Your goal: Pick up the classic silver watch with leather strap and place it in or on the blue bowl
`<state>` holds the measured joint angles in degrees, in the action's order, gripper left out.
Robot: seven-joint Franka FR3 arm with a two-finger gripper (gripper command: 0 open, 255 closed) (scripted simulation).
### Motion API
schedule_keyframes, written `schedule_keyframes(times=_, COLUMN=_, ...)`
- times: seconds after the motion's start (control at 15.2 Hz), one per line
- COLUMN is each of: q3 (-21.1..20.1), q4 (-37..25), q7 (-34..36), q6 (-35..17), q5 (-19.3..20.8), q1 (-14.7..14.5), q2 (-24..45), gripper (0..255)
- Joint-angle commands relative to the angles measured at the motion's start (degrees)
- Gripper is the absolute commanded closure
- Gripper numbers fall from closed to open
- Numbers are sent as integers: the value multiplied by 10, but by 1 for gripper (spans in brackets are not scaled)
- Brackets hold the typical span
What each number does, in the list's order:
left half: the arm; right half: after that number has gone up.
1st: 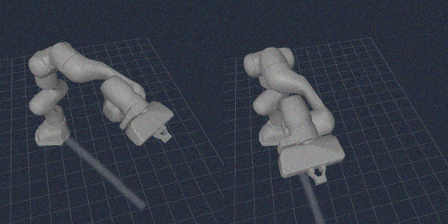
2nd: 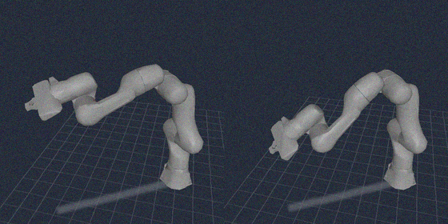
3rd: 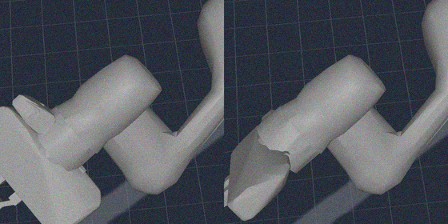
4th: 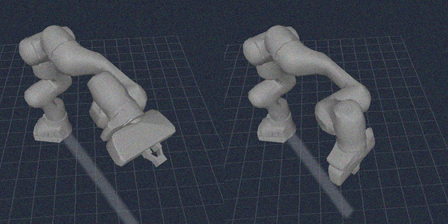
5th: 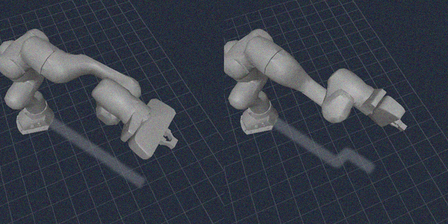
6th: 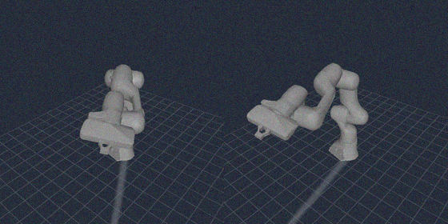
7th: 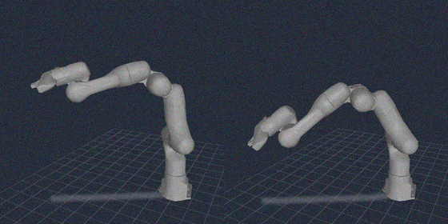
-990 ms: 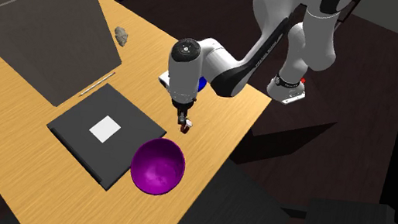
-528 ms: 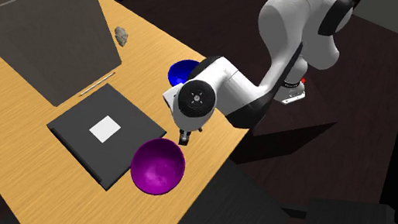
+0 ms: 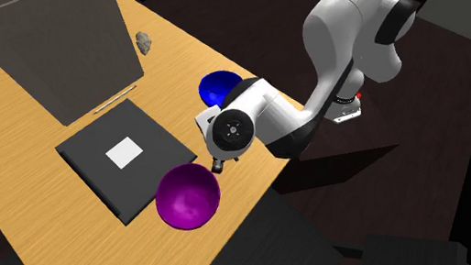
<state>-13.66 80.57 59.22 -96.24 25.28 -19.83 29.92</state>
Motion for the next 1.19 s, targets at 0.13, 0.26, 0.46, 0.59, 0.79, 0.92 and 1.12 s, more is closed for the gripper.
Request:
schedule_keyframes(times=0.13, q3=0, q4=7, q7=1, q6=-6, q5=1, q1=1, q2=3, gripper=0)
schedule_keyframes(times=0.26, q3=0, q4=7, q7=1, q6=-6, q5=1, q1=1, q2=3, gripper=0)
schedule_keyframes(times=0.46, q3=0, q4=9, q7=2, q6=-7, q5=0, q1=2, q2=1, gripper=255)
schedule_keyframes(times=0.59, q3=0, q4=8, q7=1, q6=-5, q5=0, q1=2, q2=0, gripper=255)
schedule_keyframes(times=0.79, q3=0, q4=8, q7=1, q6=-6, q5=0, q1=2, q2=1, gripper=255)
schedule_keyframes(times=0.92, q3=0, q4=8, q7=1, q6=-6, q5=0, q1=2, q2=1, gripper=255)
schedule_keyframes(times=1.12, q3=0, q4=8, q7=1, q6=-6, q5=0, q1=2, q2=1, gripper=0)
